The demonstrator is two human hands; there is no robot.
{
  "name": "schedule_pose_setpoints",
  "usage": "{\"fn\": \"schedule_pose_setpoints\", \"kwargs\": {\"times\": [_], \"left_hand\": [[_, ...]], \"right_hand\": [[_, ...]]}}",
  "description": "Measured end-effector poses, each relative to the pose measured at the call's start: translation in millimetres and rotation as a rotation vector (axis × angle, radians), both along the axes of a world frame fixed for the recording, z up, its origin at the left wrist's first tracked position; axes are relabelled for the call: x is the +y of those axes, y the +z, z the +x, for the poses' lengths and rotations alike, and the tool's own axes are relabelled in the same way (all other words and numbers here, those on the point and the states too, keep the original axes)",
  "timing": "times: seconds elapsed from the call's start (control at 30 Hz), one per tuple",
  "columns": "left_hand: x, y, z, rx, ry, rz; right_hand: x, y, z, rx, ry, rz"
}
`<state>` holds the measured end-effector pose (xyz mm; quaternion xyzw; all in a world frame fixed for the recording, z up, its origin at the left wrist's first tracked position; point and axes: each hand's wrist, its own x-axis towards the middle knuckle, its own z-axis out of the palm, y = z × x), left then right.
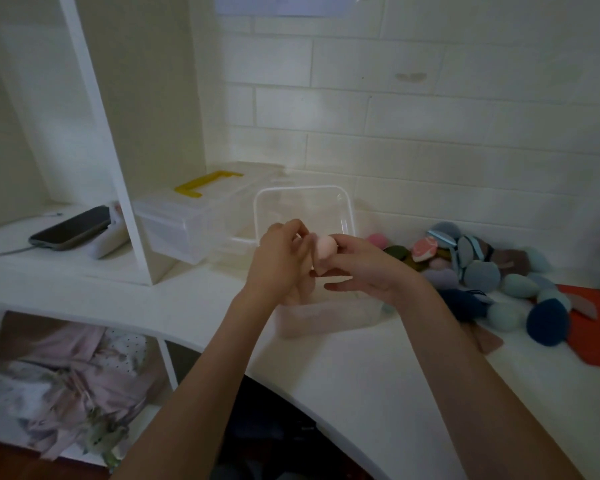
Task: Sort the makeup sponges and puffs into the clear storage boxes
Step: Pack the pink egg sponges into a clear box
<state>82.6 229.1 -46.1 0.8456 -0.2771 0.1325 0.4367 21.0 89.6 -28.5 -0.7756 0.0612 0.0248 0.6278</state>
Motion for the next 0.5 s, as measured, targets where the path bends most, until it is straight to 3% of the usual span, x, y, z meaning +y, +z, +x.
{"fn": "schedule_pose_setpoints", "kwargs": {"times": [0.13, 0.27, 0.5], "left_hand": [[4, 5, -7, -0.081, 0.020, -0.104], [7, 19, -10, -0.006, 0.032, -0.045], [10, 31, 0, 0.047, 0.029, 0.556]], "right_hand": [[6, 0, 1, 0.009, -0.052, -0.058], [5, 0, 3, 0.021, -0.124, 0.029], [4, 3, 1, 0.025, -0.165, 0.095]]}}
